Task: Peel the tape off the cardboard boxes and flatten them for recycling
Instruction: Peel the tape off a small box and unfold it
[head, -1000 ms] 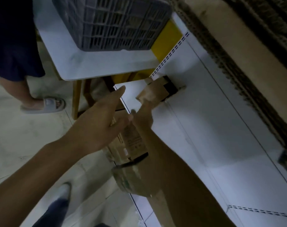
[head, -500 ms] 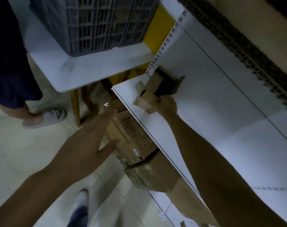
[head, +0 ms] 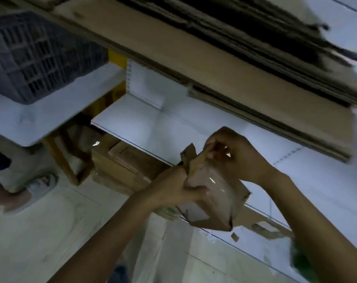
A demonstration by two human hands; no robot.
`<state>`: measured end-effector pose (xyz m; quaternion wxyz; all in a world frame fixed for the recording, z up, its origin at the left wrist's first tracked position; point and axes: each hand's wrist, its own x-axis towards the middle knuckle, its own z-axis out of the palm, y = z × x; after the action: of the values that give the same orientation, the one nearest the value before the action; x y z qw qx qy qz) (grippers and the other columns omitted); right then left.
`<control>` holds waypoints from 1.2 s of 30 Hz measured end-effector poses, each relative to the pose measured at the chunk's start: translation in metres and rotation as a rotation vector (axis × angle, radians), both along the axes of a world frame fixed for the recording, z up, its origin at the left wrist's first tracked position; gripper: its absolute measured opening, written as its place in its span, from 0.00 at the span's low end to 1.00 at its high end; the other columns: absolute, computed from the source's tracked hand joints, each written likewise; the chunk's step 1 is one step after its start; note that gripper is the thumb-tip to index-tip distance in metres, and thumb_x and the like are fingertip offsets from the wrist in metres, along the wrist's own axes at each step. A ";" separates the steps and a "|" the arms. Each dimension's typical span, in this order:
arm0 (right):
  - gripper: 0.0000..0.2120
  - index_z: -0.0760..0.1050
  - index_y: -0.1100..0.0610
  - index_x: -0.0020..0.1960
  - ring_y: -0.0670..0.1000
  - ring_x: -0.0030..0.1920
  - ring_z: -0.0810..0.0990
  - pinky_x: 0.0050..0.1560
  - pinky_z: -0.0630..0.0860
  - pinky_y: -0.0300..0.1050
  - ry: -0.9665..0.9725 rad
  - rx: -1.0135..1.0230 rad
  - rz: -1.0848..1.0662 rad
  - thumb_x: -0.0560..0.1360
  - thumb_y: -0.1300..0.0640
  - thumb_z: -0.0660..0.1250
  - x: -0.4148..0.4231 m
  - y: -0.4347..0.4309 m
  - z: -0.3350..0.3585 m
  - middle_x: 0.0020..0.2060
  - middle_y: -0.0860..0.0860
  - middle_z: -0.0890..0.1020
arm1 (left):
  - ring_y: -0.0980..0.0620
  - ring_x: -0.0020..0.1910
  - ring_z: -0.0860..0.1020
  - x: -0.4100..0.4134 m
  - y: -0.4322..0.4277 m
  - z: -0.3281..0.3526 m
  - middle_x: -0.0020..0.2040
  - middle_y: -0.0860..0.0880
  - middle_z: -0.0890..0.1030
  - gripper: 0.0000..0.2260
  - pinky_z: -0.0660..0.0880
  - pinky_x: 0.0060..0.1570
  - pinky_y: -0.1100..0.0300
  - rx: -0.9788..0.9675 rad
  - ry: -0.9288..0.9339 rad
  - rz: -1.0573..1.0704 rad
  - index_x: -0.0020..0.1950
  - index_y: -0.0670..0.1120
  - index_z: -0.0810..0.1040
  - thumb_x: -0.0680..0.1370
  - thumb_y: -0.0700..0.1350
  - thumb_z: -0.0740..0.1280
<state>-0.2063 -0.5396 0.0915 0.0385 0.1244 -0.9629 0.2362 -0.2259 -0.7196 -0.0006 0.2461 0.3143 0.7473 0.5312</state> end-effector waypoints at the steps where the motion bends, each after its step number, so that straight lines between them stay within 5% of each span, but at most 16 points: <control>1: 0.12 0.77 0.56 0.55 0.48 0.46 0.78 0.46 0.76 0.40 0.042 -0.013 -0.037 0.73 0.66 0.68 0.019 0.006 0.007 0.49 0.50 0.76 | 0.55 0.49 0.81 0.016 0.015 0.011 0.49 0.51 0.83 0.15 0.78 0.51 0.54 0.044 -0.035 -0.004 0.57 0.49 0.78 0.74 0.54 0.70; 5: 0.23 0.68 0.52 0.70 0.49 0.58 0.75 0.56 0.74 0.42 0.187 -0.052 -0.355 0.76 0.50 0.65 0.107 0.040 0.017 0.65 0.50 0.71 | 0.60 0.40 0.79 0.082 0.073 0.037 0.40 0.54 0.79 0.13 0.73 0.41 0.70 0.190 -0.141 0.248 0.47 0.54 0.75 0.72 0.60 0.70; 9: 0.28 0.71 0.49 0.67 0.45 0.64 0.71 0.62 0.70 0.41 0.323 -0.113 -0.696 0.72 0.35 0.60 0.214 0.069 -0.002 0.68 0.48 0.70 | 0.69 0.47 0.78 0.157 0.118 0.076 0.46 0.62 0.81 0.10 0.73 0.46 0.73 0.373 -0.216 0.279 0.54 0.52 0.74 0.77 0.38 0.66; 11: 0.28 0.71 0.47 0.67 0.35 0.62 0.69 0.56 0.70 0.28 0.313 -0.259 -0.781 0.71 0.35 0.63 0.258 0.079 -0.012 0.69 0.44 0.67 | 0.57 0.55 0.78 0.188 0.136 0.086 0.57 0.50 0.80 0.13 0.73 0.53 0.64 0.346 -0.422 0.187 0.62 0.42 0.74 0.78 0.41 0.65; 13: 0.23 0.73 0.46 0.64 0.31 0.61 0.69 0.53 0.69 0.24 0.362 -0.352 -0.830 0.71 0.40 0.68 0.293 0.095 -0.017 0.68 0.45 0.70 | 0.49 0.53 0.79 0.214 0.160 0.079 0.59 0.44 0.80 0.24 0.76 0.46 0.63 0.318 -0.518 0.165 0.65 0.41 0.74 0.73 0.52 0.71; 16: 0.18 0.76 0.49 0.61 0.42 0.66 0.70 0.58 0.76 0.40 0.449 -0.280 -0.910 0.73 0.46 0.70 0.337 0.121 -0.018 0.68 0.50 0.71 | 0.54 0.39 0.80 0.250 0.186 0.069 0.45 0.49 0.82 0.17 0.76 0.31 0.63 0.233 -0.383 0.144 0.54 0.45 0.80 0.70 0.54 0.69; 18: 0.18 0.77 0.52 0.61 0.54 0.70 0.68 0.59 0.75 0.59 0.511 -0.067 -0.964 0.73 0.47 0.69 0.357 0.131 -0.017 0.68 0.53 0.72 | 0.64 0.35 0.79 0.274 0.201 0.072 0.41 0.54 0.81 0.11 0.75 0.31 0.62 0.235 -0.383 0.144 0.50 0.46 0.80 0.72 0.50 0.69; 20: 0.23 0.76 0.56 0.64 0.57 0.72 0.65 0.63 0.70 0.64 0.557 0.038 -0.985 0.73 0.44 0.65 0.370 0.134 -0.014 0.69 0.56 0.72 | 0.68 0.35 0.78 0.294 0.214 0.079 0.39 0.59 0.79 0.06 0.74 0.33 0.67 0.268 -0.369 0.152 0.48 0.48 0.80 0.74 0.48 0.68; 23: 0.30 0.71 0.57 0.68 0.55 0.74 0.62 0.68 0.66 0.63 0.599 -0.008 -1.012 0.74 0.40 0.62 0.379 0.132 -0.008 0.72 0.56 0.68 | 0.68 0.41 0.80 0.311 0.230 0.085 0.44 0.59 0.80 0.17 0.74 0.35 0.72 0.343 -0.410 0.153 0.55 0.51 0.78 0.70 0.58 0.66; 25: 0.31 0.70 0.55 0.69 0.52 0.75 0.60 0.69 0.64 0.64 0.618 -0.053 -1.032 0.72 0.38 0.64 0.383 0.135 -0.007 0.72 0.54 0.67 | 0.65 0.45 0.81 0.313 0.235 0.088 0.47 0.56 0.83 0.31 0.75 0.39 0.73 0.387 -0.460 0.088 0.56 0.54 0.77 0.63 0.73 0.64; 28: 0.29 0.71 0.49 0.68 0.50 0.75 0.59 0.72 0.58 0.64 0.596 -0.158 -1.018 0.71 0.37 0.64 0.384 0.143 -0.006 0.73 0.52 0.67 | 0.55 0.57 0.80 0.308 0.240 0.085 0.59 0.52 0.80 0.57 0.77 0.47 0.56 0.359 -0.476 0.061 0.68 0.52 0.72 0.47 0.84 0.58; 30: 0.25 0.74 0.50 0.66 0.51 0.75 0.59 0.73 0.57 0.64 0.581 -0.139 -0.963 0.73 0.40 0.64 0.378 0.148 -0.004 0.72 0.53 0.68 | 0.52 0.59 0.79 0.302 0.242 0.088 0.63 0.50 0.78 0.61 0.77 0.53 0.51 0.392 -0.497 0.043 0.71 0.49 0.68 0.46 0.84 0.58; 33: 0.17 0.76 0.52 0.63 0.53 0.72 0.66 0.63 0.72 0.62 0.616 -0.154 -0.803 0.76 0.49 0.64 0.359 0.149 -0.004 0.68 0.54 0.72 | 0.53 0.59 0.79 0.285 0.248 0.088 0.64 0.49 0.78 0.59 0.76 0.59 0.55 0.445 -0.507 0.018 0.72 0.48 0.67 0.50 0.82 0.59; 36: 0.15 0.80 0.53 0.59 0.53 0.67 0.72 0.55 0.76 0.60 0.652 -0.180 -0.750 0.76 0.48 0.65 0.334 0.153 -0.004 0.63 0.54 0.77 | 0.57 0.55 0.80 0.260 0.256 0.087 0.60 0.49 0.80 0.59 0.79 0.48 0.62 0.415 -0.459 0.024 0.70 0.47 0.69 0.49 0.84 0.56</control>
<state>0.1276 -0.3865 0.0877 0.4301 -0.1666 -0.8551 0.2370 0.0343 -0.4636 0.0860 0.3325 0.2209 0.5515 0.7325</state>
